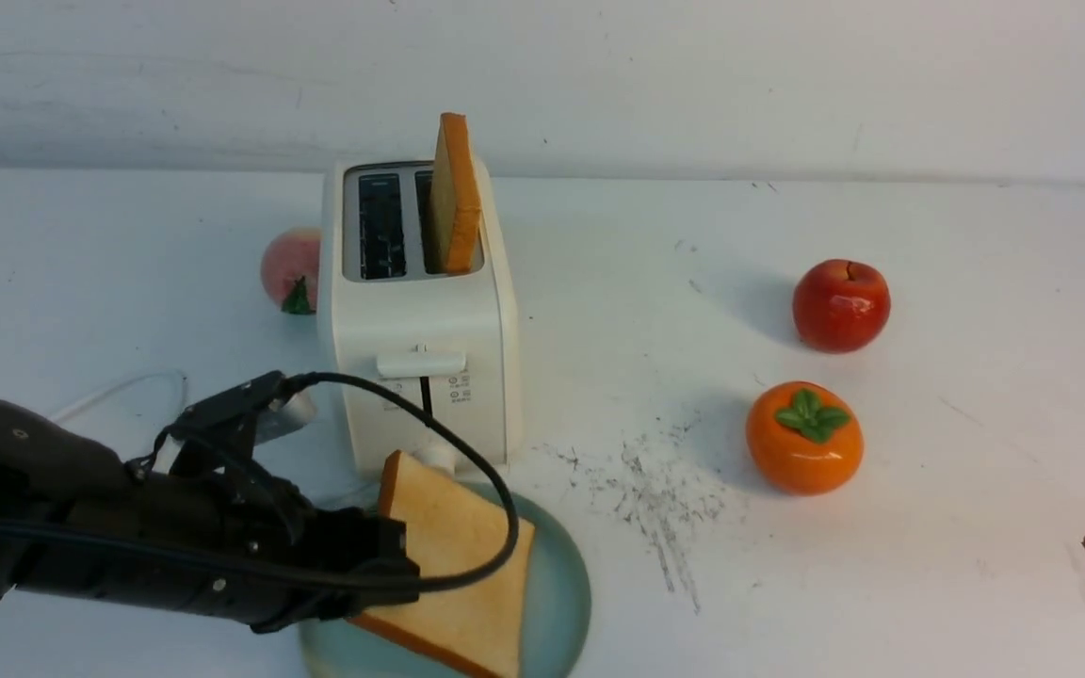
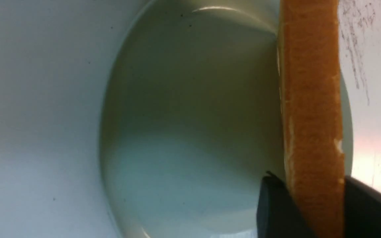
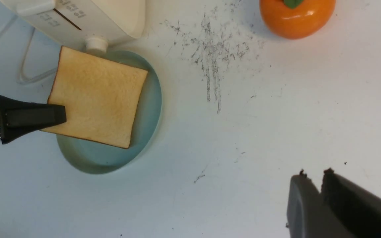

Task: Take toasted bread from bread machine on white table place on plate.
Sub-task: 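Place the slice of bread on the plate with the left gripper, then grasp the toast slice in the toaster and pull it up out of the slot with the right gripper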

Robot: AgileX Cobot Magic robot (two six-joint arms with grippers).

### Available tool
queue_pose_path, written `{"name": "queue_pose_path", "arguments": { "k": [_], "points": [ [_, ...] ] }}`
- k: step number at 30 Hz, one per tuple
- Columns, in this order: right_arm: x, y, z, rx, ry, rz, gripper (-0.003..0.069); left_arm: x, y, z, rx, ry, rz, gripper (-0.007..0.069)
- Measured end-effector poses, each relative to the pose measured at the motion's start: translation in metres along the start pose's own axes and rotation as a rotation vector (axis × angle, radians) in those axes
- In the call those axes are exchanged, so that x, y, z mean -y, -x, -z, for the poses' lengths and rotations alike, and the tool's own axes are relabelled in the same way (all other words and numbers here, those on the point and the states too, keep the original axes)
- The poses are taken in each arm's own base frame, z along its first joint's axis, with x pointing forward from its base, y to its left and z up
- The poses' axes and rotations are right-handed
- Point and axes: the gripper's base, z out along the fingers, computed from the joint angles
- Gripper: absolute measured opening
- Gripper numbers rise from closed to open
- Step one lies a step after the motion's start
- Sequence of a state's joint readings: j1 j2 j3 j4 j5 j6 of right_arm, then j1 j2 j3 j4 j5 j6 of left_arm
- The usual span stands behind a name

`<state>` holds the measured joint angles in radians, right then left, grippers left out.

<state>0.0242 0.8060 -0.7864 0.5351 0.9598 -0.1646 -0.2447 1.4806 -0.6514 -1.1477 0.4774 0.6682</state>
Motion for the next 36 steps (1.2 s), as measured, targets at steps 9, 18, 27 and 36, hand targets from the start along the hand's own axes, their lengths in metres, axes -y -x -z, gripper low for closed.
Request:
{"name": "queue_pose_path", "arguments": {
  "k": [9,18,27,36],
  "points": [
    [-0.009,0.011,0.007,0.025,0.040,0.039,0.0096,0.010,0.002,0.024,0.022,0.025,-0.161,0.0505],
    [-0.026,0.046,0.001,0.036,0.209,0.057,0.0106,0.022,-0.003,0.082,0.101,0.155,-0.238,0.0350],
    [-0.070,0.077,-0.042,0.000,0.344,0.263,0.0106,0.017,-0.029,0.153,0.270,0.373,-0.136,-0.0014],
    [-0.116,0.112,-0.127,0.055,0.204,0.358,0.0134,0.026,-0.081,0.228,0.577,0.267,-0.110,-0.0014]
  ]
}}
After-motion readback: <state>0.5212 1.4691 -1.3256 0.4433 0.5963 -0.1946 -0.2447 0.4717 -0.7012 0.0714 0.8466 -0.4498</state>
